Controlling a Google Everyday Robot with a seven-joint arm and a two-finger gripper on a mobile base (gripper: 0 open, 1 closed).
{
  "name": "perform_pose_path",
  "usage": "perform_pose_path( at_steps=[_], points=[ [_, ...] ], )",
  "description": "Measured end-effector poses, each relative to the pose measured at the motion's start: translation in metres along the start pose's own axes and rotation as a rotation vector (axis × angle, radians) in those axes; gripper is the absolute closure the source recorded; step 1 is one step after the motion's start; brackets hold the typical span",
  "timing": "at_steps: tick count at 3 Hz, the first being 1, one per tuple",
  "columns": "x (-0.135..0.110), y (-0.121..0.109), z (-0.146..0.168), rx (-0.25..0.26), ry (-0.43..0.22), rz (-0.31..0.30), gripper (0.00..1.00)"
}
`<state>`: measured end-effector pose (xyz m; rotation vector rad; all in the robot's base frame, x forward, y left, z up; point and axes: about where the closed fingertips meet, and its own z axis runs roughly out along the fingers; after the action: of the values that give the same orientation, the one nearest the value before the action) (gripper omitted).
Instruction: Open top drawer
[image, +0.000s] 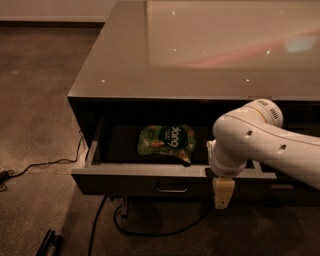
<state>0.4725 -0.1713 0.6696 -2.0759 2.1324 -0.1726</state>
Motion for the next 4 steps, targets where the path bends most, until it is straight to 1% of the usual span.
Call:
perform_pose_path(
  at_steps=[2, 3, 4],
  points=[
    [-0.008, -0.032, -0.026, 0.108, -0.039, -0.015, 0.00],
    [-0.008, -0.045, -0.033, 0.146, -0.040, -0.013, 0.18],
    [-0.007, -0.054, -0.034, 0.164, -0.033, -0.006, 0.41]
  ],
)
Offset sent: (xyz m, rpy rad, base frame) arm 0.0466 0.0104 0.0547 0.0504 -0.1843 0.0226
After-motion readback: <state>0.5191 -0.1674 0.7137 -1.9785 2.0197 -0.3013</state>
